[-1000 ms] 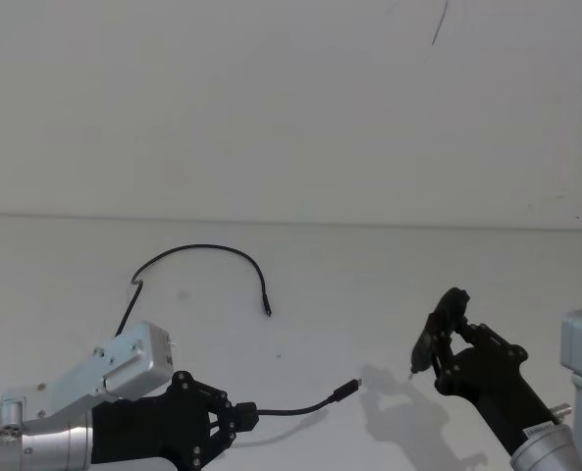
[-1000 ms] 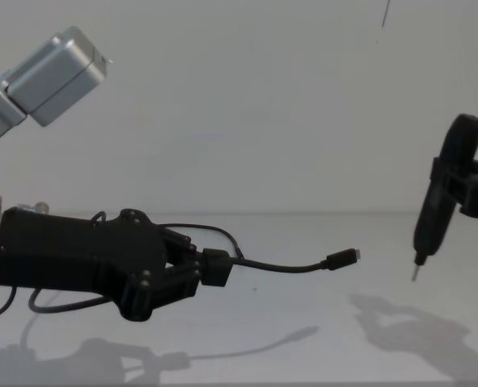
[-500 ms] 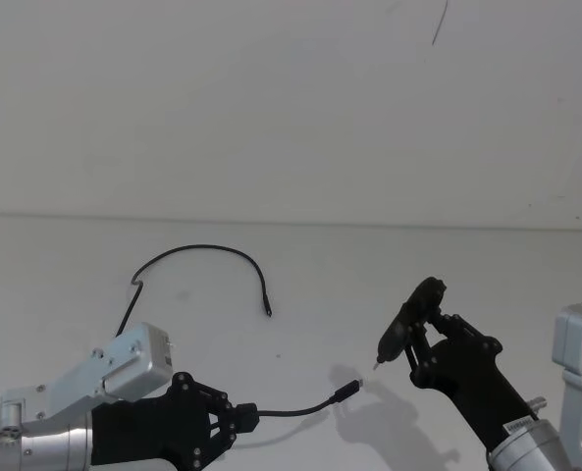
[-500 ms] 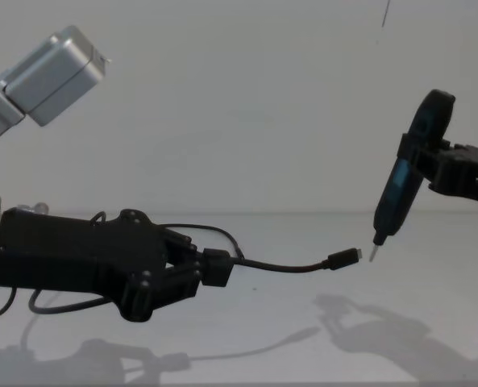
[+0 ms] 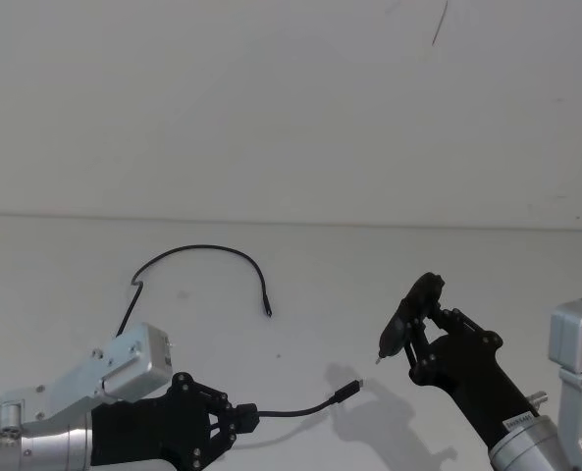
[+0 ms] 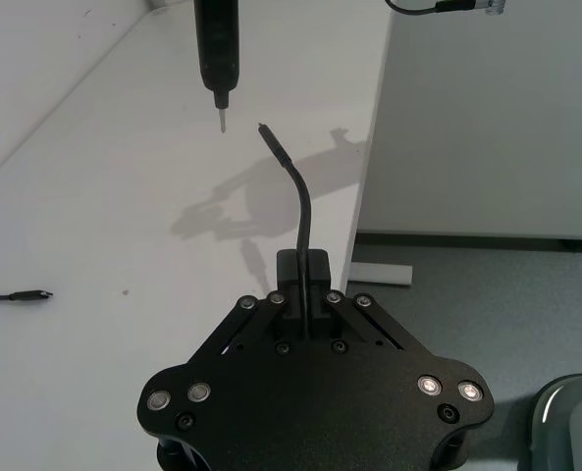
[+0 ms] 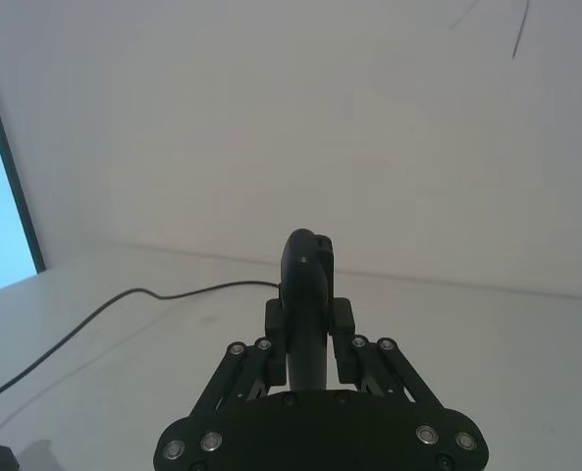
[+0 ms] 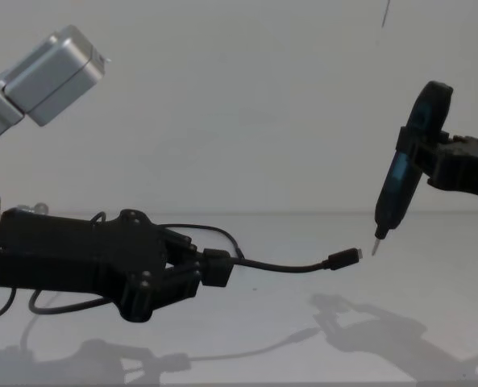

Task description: Pick up the data cable with the one hand.

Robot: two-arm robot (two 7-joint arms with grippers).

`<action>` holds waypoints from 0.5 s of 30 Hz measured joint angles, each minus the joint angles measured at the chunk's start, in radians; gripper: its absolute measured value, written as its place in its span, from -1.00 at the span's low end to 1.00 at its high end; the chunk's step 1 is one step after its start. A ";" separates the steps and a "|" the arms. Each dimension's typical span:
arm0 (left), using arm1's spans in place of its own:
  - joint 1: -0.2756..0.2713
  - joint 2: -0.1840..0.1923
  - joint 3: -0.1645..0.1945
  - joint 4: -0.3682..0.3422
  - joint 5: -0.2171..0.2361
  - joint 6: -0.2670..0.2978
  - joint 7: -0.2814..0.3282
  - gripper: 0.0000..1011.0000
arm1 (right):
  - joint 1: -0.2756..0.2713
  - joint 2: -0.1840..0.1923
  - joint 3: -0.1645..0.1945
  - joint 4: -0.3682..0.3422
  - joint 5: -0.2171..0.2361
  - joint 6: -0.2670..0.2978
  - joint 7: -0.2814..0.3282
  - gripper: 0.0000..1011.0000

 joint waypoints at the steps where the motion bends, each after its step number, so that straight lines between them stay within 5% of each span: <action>1: 0.000 0.000 0.000 0.000 0.000 0.000 0.000 -0.90 | 0.000 0.001 -0.001 0.000 -0.004 0.002 0.001 -0.47; 15: 0.000 0.000 0.000 0.000 0.000 0.000 0.000 -0.90 | 0.000 0.000 -0.016 0.011 -0.012 0.049 0.030 -0.47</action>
